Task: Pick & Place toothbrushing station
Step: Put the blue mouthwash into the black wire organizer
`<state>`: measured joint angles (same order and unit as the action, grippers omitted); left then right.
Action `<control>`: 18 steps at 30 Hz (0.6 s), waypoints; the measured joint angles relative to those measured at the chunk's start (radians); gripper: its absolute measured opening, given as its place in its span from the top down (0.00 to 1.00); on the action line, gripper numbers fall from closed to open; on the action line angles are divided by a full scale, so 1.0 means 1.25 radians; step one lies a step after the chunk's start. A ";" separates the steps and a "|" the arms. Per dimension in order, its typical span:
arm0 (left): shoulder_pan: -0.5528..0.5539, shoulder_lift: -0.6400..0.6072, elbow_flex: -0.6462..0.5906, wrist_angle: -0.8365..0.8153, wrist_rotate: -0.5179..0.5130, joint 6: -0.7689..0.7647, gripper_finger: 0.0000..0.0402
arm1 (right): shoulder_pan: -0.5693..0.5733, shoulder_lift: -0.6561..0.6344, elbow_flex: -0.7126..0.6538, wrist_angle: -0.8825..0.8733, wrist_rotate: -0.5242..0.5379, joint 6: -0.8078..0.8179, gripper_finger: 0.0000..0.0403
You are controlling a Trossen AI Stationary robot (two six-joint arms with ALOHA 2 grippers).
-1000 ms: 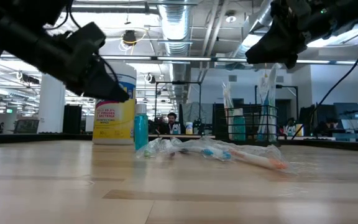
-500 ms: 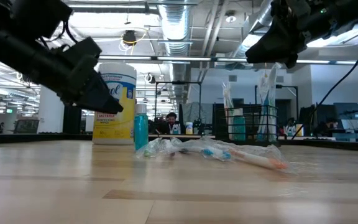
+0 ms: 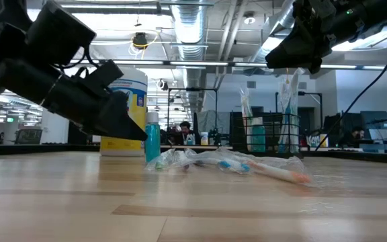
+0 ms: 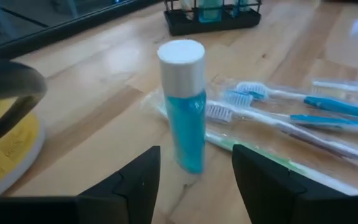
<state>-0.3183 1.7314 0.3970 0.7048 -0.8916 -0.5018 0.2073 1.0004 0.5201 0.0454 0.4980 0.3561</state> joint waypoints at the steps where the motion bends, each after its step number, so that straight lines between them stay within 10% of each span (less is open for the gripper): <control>1: 0.002 0.006 0.005 -0.001 -0.006 0.000 0.52 | 0.000 0.000 0.000 0.000 0.000 0.000 0.73; 18: 0.074 0.104 0.061 0.036 -0.001 0.000 0.47 | 0.000 0.000 0.000 0.000 0.000 0.000 0.73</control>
<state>-0.2260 1.8608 0.4732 0.7494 -0.8930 -0.5014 0.2073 1.0004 0.5201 0.0452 0.4980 0.3561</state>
